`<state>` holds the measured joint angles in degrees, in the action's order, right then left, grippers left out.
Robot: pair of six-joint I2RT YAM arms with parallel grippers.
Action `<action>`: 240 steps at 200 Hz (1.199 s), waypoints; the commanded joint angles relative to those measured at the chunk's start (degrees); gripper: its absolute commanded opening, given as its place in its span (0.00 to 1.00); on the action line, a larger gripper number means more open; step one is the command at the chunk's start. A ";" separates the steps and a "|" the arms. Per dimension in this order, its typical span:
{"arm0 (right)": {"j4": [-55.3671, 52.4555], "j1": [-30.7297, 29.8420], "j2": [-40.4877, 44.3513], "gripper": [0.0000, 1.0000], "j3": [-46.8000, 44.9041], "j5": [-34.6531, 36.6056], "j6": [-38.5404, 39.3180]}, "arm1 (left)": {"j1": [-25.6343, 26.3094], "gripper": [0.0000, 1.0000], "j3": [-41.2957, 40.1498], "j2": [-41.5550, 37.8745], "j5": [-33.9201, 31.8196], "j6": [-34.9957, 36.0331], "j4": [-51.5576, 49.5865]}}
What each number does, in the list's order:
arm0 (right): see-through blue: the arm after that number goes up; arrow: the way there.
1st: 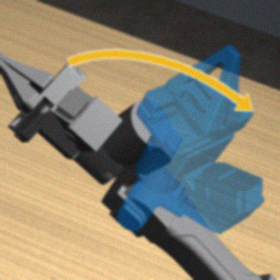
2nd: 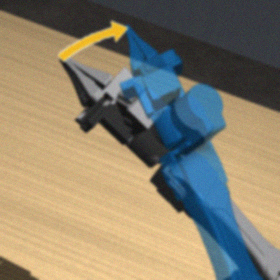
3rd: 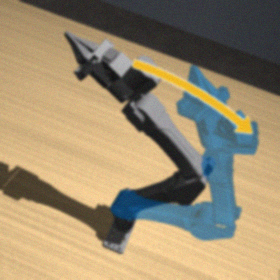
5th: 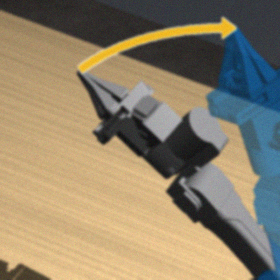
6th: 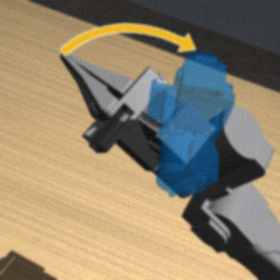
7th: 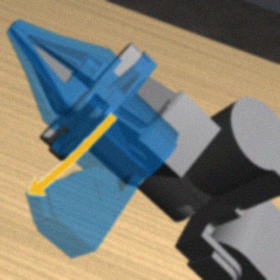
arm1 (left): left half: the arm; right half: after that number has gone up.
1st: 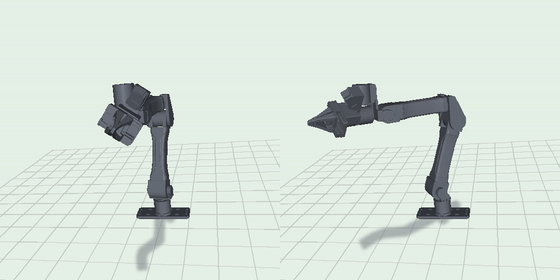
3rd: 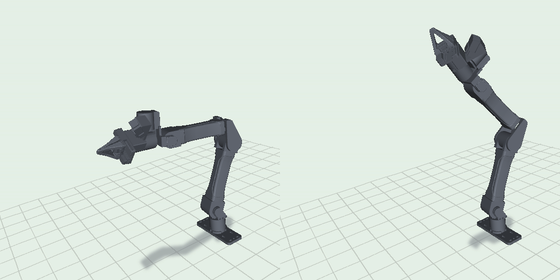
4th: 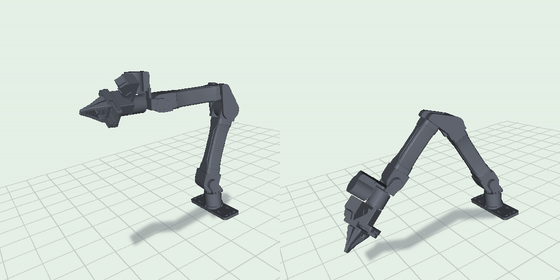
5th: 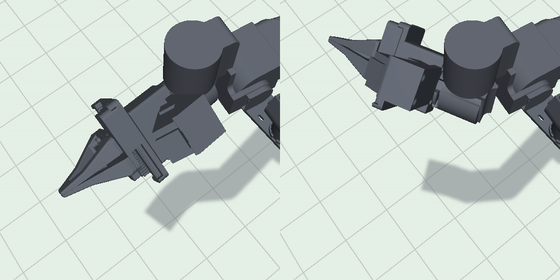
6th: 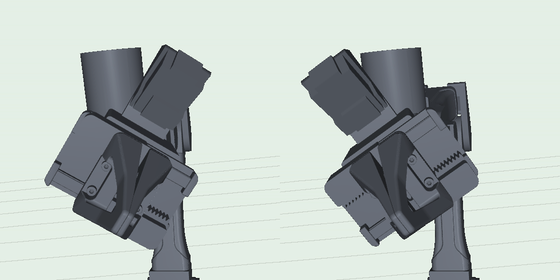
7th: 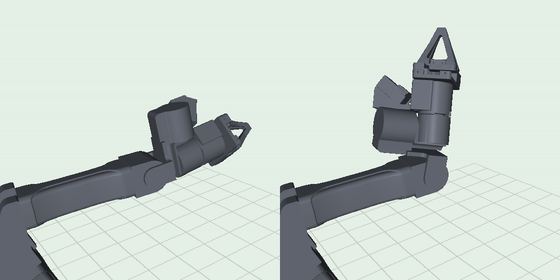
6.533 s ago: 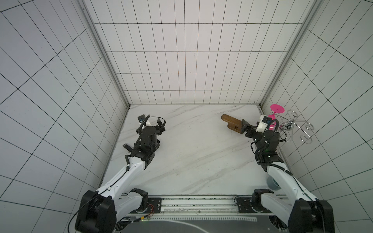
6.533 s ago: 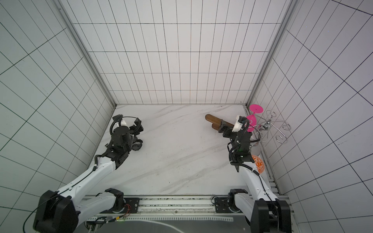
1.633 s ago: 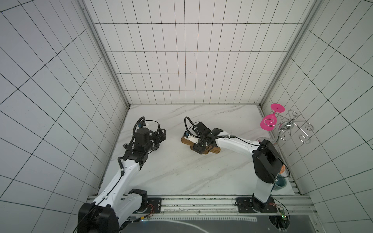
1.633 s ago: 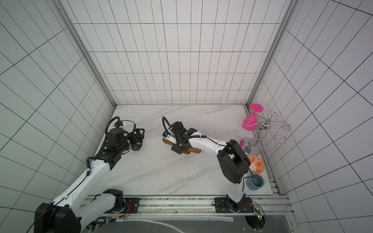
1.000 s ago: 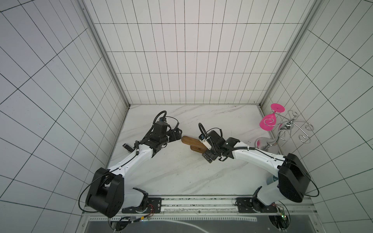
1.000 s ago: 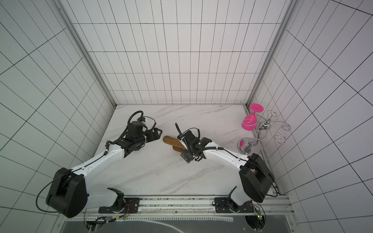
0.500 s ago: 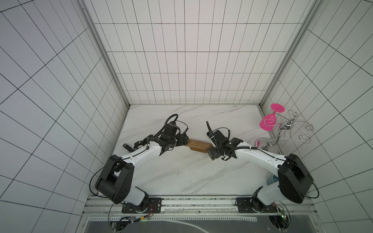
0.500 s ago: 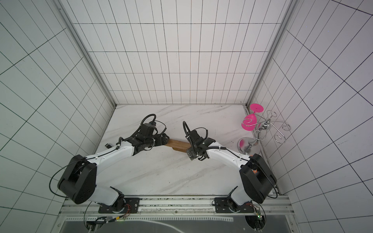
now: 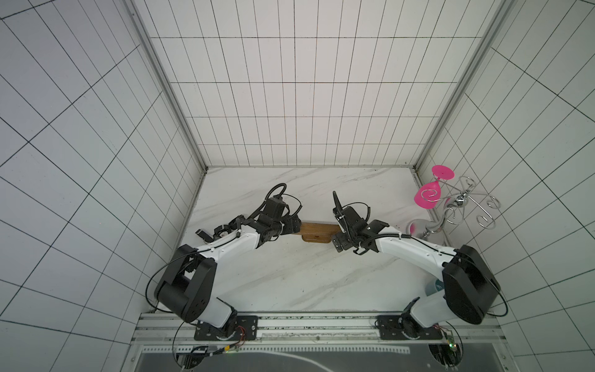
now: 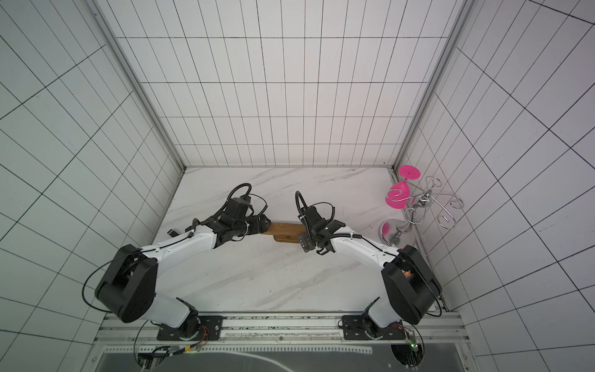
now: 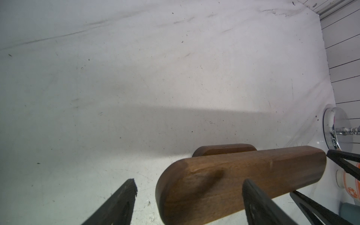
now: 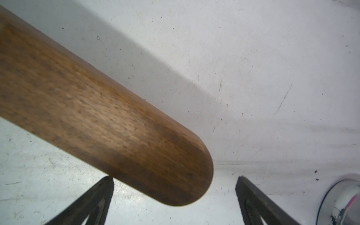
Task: Place watch on stand
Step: Pick up the watch at the center of the board.
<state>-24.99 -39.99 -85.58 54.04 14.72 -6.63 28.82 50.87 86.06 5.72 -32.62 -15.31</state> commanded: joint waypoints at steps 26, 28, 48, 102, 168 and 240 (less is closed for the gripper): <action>-0.99 0.29 8.88 1.00 -3.27 -2.94 -1.90 | -2.99 0.87 4.97 -4.50 -8.74 1.39 -9.40; -0.97 0.33 9.34 0.99 -3.36 -3.18 -1.94 | -3.29 0.87 5.06 -4.83 -9.06 1.46 -9.90; -0.06 0.20 14.66 0.99 -4.39 -4.35 -2.16 | -7.08 0.87 5.29 -8.75 -13.58 1.48 -14.45; 6.61 0.20 24.74 0.98 -8.42 -6.08 -2.96 | -18.63 0.87 2.19 -16.22 -22.58 0.24 -18.79; 10.37 0.16 29.20 0.97 -13.28 -10.66 -5.65 | -20.74 0.87 14.06 -0.04 -26.45 5.45 -22.66; 11.19 0.08 29.17 0.96 -13.71 -12.87 -5.86 | -23.63 0.88 20.43 13.62 -15.51 11.16 -24.16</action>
<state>-15.09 -40.01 -57.01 43.11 2.79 -11.53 5.23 68.88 97.34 -13.39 -23.90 -38.37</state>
